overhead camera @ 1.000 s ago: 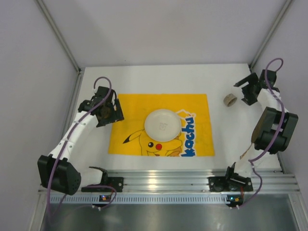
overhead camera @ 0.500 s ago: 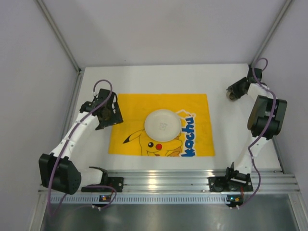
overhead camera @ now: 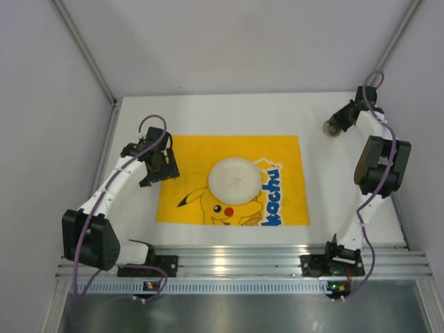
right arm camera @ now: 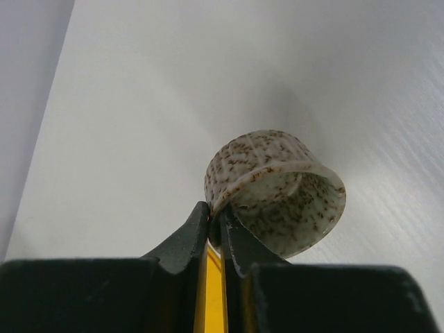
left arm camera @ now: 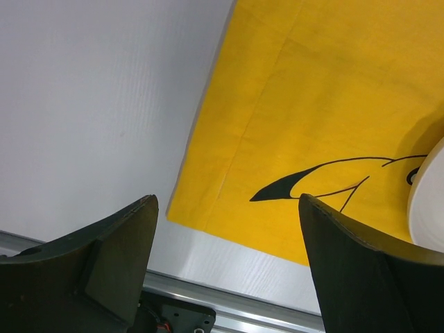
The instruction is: Set the dinner table for one person
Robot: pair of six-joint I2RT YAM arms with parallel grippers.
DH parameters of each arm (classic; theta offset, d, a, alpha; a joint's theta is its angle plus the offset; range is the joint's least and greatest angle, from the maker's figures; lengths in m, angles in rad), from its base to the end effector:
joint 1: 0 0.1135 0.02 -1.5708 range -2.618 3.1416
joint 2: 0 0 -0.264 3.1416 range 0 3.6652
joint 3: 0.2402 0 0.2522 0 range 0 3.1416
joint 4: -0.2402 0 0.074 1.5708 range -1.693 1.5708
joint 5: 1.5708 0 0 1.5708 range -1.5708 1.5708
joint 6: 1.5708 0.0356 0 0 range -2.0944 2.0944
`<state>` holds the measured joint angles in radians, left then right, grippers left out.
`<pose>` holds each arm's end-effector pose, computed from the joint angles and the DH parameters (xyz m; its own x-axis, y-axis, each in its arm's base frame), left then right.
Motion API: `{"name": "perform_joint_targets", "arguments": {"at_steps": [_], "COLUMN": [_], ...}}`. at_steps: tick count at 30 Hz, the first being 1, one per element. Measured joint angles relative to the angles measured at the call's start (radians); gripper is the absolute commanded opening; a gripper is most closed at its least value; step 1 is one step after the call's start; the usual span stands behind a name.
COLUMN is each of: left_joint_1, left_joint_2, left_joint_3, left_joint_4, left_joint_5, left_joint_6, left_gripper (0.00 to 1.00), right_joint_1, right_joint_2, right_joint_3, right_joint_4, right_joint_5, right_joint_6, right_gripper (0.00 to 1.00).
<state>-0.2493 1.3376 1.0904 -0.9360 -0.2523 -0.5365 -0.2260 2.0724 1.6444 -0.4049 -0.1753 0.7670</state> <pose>0.2466 -0.0536 0.2682 -0.8465 -0.2952 -0.4430 -0.3318 0.9433 0.0055 0.4576 -0.0988 0.2172 -0.4454 0.8036 -0.3948 0.5770 0.5948 0.5598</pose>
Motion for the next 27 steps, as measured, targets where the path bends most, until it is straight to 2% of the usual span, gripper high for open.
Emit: {"name": "perform_joint_targets", "arguments": {"at_steps": [5, 15, 18, 25, 27], "left_joint_1": [0.0, 0.0, 0.0, 0.002, 0.005], "left_joint_2": [0.02, 0.033, 0.032, -0.019, -0.043], "left_joint_3": [0.003, 0.003, 0.003, -0.007, -0.015], "left_joint_4": [0.013, 0.046, 0.046, 0.045, 0.045], "left_joint_5": [0.001, 0.009, 0.008, 0.004, 0.004], "left_joint_6": [0.0, 0.0, 0.0, 0.0, 0.0], "left_gripper": [0.88, 0.88, 0.88, 0.88, 0.88], "right_joint_1": [0.073, 0.429, 0.461, 0.483, 0.499], "right_joint_2": [-0.003, -0.053, -0.039, 0.108, 0.127], "right_joint_3": [0.079, 0.037, 0.056, 0.257, 0.27], "right_joint_4": [-0.113, -0.278, -0.336, -0.481, -0.498], "right_joint_5": [0.033, 0.045, 0.06, 0.193, 0.214], "right_joint_6": [-0.062, -0.094, -0.094, -0.114, -0.121], "right_gripper": [0.0, 0.0, 0.0, 0.0, 0.15]}}
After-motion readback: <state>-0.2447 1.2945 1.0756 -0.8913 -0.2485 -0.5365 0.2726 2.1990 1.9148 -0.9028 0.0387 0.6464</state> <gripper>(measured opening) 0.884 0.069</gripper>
